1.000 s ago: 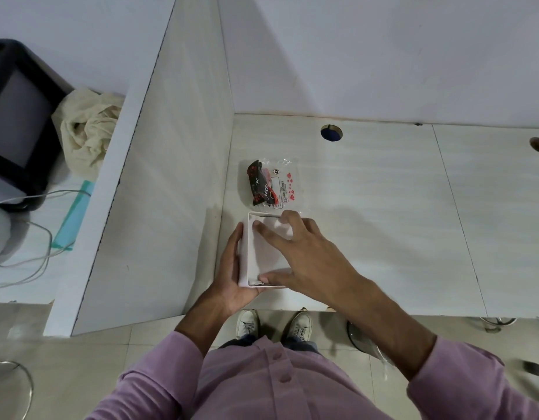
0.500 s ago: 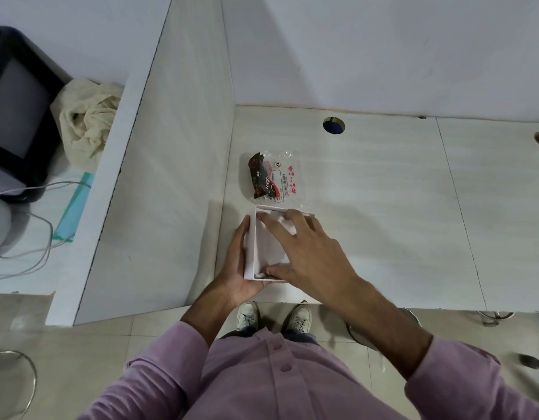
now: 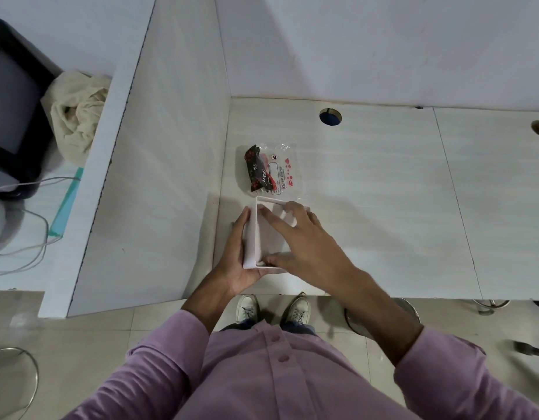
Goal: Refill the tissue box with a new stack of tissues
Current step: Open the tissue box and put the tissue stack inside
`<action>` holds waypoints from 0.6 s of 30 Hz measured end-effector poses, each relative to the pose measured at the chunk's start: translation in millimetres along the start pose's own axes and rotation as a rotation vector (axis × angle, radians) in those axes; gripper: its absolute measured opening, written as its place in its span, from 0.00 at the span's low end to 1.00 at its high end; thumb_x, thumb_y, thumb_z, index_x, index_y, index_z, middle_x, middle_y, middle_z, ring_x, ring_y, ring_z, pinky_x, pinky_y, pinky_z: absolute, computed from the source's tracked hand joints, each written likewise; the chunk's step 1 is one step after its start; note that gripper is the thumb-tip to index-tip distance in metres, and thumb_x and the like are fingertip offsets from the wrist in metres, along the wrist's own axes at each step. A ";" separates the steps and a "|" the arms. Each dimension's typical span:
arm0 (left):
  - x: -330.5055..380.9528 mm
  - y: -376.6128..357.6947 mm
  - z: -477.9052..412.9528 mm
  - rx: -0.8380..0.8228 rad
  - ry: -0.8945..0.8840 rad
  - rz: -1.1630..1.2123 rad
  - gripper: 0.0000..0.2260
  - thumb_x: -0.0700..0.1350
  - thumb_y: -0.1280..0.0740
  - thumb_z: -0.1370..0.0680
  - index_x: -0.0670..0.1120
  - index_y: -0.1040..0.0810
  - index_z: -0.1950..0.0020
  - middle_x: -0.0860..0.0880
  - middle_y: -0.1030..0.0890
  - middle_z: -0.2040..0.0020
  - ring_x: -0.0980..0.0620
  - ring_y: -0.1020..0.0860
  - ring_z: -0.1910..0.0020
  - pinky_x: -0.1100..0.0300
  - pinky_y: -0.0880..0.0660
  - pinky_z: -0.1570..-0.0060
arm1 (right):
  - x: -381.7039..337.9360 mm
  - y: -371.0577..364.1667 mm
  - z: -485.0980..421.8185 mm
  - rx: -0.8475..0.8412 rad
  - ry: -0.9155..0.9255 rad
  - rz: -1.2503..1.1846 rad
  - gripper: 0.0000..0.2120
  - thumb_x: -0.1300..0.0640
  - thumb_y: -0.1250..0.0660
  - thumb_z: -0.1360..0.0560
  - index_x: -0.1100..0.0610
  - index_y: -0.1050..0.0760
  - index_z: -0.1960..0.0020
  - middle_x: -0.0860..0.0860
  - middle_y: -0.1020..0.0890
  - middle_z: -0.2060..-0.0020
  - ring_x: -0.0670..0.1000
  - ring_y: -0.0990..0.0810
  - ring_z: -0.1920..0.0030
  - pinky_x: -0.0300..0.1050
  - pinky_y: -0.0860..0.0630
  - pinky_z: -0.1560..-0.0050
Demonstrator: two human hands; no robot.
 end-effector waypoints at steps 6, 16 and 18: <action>-4.2 11.6 -5.1 -0.041 -0.002 0.143 0.30 0.67 0.41 0.21 0.48 0.21 0.28 0.39 0.19 0.33 0.35 0.21 0.36 0.24 0.32 0.34 | 25.2 1.2 4.1 0.267 0.047 -0.506 0.20 0.60 0.29 0.21 0.54 0.22 0.29 0.45 0.23 0.31 0.37 0.27 0.32 0.28 0.35 0.31; 17.7 17.7 -2.8 0.068 -0.281 0.219 0.24 0.66 0.43 0.20 0.55 0.18 0.35 0.44 0.17 0.34 0.35 0.24 0.31 0.22 0.33 0.35 | 79.0 -89.5 -51.3 0.037 -0.538 -0.398 0.17 0.50 0.26 0.26 0.57 0.18 0.41 0.54 0.14 0.49 0.55 0.16 0.47 0.42 0.27 0.52; 19.0 19.4 -1.1 0.087 -0.303 0.218 0.25 0.66 0.43 0.20 0.54 0.20 0.32 0.44 0.18 0.33 0.35 0.25 0.29 0.20 0.34 0.36 | 66.7 -105.4 -60.5 0.017 -0.520 -0.373 0.21 0.47 0.28 0.29 0.60 0.20 0.44 0.58 0.14 0.50 0.60 0.16 0.48 0.44 0.29 0.56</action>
Point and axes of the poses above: each hand's wrist, its own z-axis away from the middle knuckle, its own y-axis out of the back of the hand, x = y × z, the point moved 2 cm from there along -z, towards the middle knuckle
